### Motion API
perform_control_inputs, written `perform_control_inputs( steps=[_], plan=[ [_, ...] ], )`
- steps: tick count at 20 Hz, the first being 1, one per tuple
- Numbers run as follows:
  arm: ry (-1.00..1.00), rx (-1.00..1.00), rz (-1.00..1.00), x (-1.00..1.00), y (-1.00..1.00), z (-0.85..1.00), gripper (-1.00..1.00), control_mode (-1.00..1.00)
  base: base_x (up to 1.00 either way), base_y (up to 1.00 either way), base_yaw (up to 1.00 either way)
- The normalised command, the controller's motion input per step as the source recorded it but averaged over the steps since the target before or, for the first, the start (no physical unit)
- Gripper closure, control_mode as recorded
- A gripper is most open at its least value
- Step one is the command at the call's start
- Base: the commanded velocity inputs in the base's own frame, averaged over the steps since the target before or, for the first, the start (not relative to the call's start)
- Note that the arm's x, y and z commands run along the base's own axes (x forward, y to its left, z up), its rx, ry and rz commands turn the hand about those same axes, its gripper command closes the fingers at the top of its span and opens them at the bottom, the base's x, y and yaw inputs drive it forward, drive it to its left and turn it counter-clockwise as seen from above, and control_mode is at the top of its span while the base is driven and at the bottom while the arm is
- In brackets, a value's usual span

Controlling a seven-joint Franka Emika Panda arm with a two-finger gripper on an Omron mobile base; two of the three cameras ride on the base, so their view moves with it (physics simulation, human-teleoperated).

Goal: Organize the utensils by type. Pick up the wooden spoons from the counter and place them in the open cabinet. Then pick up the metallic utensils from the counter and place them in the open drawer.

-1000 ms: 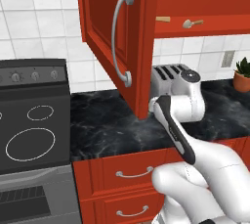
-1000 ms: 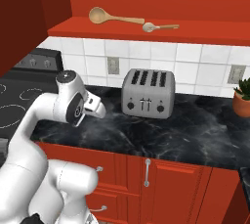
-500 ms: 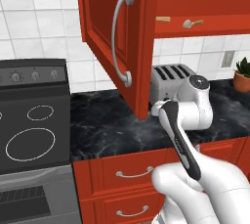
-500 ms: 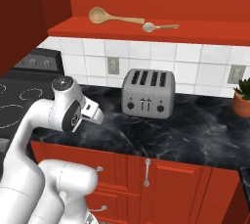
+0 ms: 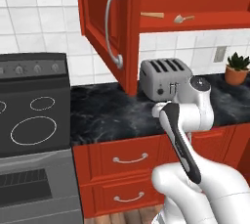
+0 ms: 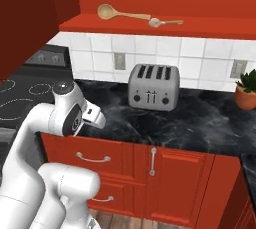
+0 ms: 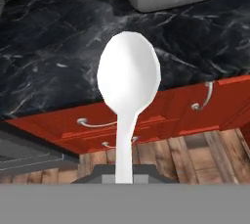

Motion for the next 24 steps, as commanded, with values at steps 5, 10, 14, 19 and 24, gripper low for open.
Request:
perform_control_inputs(
  steps=[5,10,14,19,24],
  plan=[
    [0.00,0.00,0.00,0.00,0.00,0.00,1.00,1.00,-0.96,0.01,0.00],
    [0.00,0.00,0.00,0.00,0.00,0.00,1.00,1.00,-0.95,0.16,0.29],
    [0.00,0.00,0.00,0.00,0.00,0.00,1.00,1.00,-0.68,0.25,0.79],
    [0.00,0.00,0.00,0.00,0.00,0.00,1.00,1.00,-0.58,0.34,0.87],
    [0.00,0.00,0.00,0.00,0.00,0.00,1.00,1.00,-0.39,0.50,0.95]
  ],
)
